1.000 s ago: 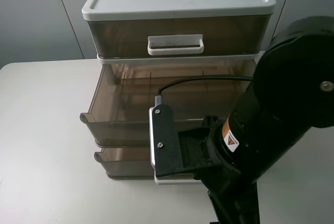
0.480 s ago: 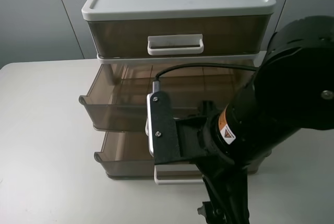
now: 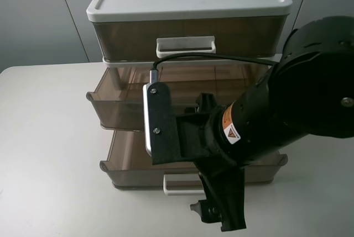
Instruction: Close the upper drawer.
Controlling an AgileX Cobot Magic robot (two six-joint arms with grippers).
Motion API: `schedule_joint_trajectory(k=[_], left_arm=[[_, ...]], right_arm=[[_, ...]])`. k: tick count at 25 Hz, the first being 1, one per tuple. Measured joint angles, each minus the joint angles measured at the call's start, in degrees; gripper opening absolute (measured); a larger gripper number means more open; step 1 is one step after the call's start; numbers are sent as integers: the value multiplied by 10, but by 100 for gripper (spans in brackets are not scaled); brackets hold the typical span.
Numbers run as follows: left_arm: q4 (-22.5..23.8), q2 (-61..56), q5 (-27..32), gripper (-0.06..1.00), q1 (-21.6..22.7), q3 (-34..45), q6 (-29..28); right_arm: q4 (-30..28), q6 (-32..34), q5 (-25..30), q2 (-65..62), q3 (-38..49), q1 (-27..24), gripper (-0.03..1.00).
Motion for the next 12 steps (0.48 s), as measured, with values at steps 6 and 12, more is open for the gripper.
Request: schedule_joint_trajectory(k=[6, 12], left_arm=[[0, 0, 0, 74, 0, 0, 0], [0, 0, 0, 74, 0, 0, 0]], right_arm=[[-11, -1, -3, 3, 0, -10, 70], [-27, -1, -17, 14, 0, -19, 70]])
